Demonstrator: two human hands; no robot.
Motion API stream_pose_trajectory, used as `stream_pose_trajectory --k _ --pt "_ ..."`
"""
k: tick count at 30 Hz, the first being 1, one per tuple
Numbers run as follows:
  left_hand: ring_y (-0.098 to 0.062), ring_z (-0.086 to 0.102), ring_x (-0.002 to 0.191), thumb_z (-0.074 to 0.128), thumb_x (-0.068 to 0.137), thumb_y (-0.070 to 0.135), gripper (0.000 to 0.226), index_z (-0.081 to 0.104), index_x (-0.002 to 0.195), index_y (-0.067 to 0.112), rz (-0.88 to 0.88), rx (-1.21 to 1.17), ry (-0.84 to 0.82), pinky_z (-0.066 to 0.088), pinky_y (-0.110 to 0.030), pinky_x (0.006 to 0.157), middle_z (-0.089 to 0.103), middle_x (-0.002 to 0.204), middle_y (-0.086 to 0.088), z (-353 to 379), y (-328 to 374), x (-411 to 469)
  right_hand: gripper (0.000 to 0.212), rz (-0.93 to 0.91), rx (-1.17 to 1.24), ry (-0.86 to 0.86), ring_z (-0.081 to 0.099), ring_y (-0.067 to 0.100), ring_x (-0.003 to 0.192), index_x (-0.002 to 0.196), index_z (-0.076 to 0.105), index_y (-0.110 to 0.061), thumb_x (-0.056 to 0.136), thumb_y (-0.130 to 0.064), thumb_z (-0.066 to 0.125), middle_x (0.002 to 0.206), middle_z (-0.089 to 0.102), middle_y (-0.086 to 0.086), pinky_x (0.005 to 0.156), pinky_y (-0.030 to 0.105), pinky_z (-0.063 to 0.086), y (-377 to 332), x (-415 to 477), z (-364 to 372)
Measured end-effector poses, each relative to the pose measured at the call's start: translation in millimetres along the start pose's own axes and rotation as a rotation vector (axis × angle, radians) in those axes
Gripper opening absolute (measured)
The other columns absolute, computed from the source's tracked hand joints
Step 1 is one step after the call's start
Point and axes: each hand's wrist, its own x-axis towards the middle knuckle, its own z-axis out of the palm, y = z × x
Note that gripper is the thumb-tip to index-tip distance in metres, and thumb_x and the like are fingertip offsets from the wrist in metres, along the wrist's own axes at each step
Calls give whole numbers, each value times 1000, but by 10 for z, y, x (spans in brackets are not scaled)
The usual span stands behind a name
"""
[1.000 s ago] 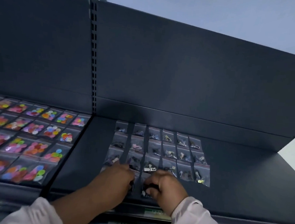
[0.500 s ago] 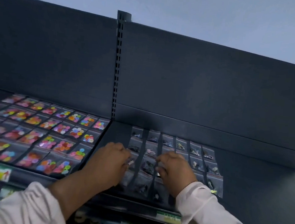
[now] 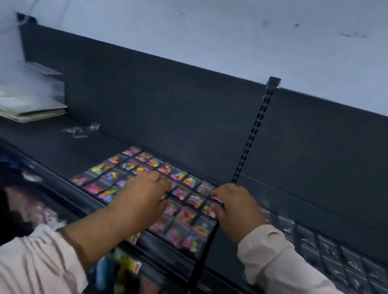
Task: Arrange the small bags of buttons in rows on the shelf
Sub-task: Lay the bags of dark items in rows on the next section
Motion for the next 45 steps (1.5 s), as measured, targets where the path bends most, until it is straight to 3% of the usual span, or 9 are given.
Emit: stream_pose_trajectory --k 7,12,20,29,45 --pt "-24 49 112 51 90 39 37 53 124 24 -123 81 4 44 -35 92 52 122 0 -466 -1376 -438 32 -110 45 -4 46 23 114 123 54 -23 94 -33 46 126 51 -1 98 34 39 -1342 745 268" --pt "-21 48 113 50 91 43 40 50 128 26 -191 96 7 43 -35 94 50 123 2 -759 -2231 -678 30 -121 98 -4 47 22 115 119 56 -23 93 -33 47 122 53 0 96 33 41 -2190 1219 433" --pt "-18 47 117 51 93 41 44 46 134 27 -292 -5 13 43 -33 96 48 129 4 -877 -3105 -764 31 -126 141 -91 50 19 114 121 55 -24 92 -34 50 122 55 -1 97 32 41 -2877 1801 737" --pt "-16 49 115 50 92 44 46 44 135 27 -398 -63 0 45 -31 94 47 127 5 -646 -3794 -472 35 -72 164 -157 57 22 106 124 52 -22 92 -33 51 126 50 -1 94 30 45 -2972 2680 1084" --pt "-21 51 113 52 90 45 47 47 133 25 -466 -59 -108 47 -34 91 49 122 -1 116 -4844 888 35 20 207 -252 53 23 112 125 52 -23 92 -34 51 128 49 2 94 33 45 -2792 4444 2066"
